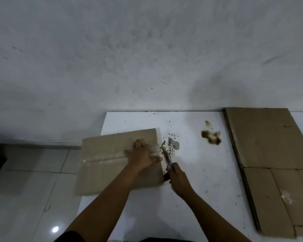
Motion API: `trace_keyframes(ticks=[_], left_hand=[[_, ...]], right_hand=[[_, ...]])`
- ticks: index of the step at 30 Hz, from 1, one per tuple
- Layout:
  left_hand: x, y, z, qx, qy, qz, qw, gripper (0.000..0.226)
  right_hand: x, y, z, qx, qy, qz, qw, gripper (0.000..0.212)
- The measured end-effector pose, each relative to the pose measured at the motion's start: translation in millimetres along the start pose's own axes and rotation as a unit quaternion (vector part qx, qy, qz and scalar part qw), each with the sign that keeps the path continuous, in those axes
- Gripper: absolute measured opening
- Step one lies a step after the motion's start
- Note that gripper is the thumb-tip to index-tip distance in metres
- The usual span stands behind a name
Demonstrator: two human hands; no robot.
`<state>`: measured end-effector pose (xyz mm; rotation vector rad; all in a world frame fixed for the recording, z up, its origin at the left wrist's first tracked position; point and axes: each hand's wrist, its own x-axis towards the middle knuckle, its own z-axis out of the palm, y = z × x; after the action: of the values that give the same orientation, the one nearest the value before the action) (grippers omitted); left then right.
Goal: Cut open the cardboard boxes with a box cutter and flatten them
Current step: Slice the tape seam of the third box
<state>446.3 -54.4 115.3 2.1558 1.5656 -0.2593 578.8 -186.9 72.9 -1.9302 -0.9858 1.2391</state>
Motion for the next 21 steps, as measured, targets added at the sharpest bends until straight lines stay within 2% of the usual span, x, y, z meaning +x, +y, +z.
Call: trace_keyframes(ticks=[3,6,13,21], left_hand=[[-4.6,-0.7,9.5,-0.045,0.005,0.032,0.998,0.037],[-1.7,-9.9,10.3,-0.093,-0.014,0.058,0.994,0.027],[3.2,-17.4,5.2,-0.178,-0.038,0.063,0.981,0.026],[6.0,-18.9,8.6,-0.291,-0.021,0.016,0.956,0.036]], right_hand=[[-10.0,10.9,13.7,0.073,-0.040,0.042,0.996,0.029],[-12.0,8.9,6.6,0.091,-0.065,0.048,0.993,0.025],[2.4,1.3,-28.1,0.012,-0.081,0.044,0.996,0.028],[8.1,-17.9,-56.4,-0.181,-0.142,0.011,0.973,0.029]])
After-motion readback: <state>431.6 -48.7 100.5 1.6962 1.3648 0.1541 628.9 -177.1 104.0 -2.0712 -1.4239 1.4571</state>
